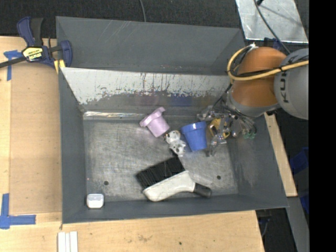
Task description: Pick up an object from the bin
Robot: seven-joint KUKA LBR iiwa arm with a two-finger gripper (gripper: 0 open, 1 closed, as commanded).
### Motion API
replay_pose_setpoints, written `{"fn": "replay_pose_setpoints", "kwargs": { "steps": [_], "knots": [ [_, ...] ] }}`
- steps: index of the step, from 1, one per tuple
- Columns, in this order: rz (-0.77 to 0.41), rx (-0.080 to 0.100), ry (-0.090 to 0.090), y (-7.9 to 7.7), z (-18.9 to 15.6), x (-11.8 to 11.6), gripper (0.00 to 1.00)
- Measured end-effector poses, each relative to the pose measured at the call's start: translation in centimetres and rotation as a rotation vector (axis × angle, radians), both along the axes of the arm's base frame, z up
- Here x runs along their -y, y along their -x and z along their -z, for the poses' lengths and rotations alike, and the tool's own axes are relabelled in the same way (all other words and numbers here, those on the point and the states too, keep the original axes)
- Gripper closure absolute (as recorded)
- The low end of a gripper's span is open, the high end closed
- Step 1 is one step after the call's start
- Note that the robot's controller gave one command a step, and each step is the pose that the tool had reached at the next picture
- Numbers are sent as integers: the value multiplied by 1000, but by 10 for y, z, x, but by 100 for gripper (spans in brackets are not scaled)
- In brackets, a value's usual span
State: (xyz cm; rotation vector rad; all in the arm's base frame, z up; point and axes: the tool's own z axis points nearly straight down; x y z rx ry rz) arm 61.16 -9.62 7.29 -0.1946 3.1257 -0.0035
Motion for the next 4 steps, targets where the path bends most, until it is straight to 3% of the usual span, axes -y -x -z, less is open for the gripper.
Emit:
{"fn": "replay_pose_setpoints", "kwargs": {
  "steps": [1, 2, 3, 4],
  "knots": [
    [0, 7, 0, -2, -3, 0, 100],
    [0, 7, 0, -2, -3, 0, 100],
    [-2, -12, -2, 2, -51, -1, 100],
    [34, -9, -2, 2, -112, -11, 100]
  ]
}}
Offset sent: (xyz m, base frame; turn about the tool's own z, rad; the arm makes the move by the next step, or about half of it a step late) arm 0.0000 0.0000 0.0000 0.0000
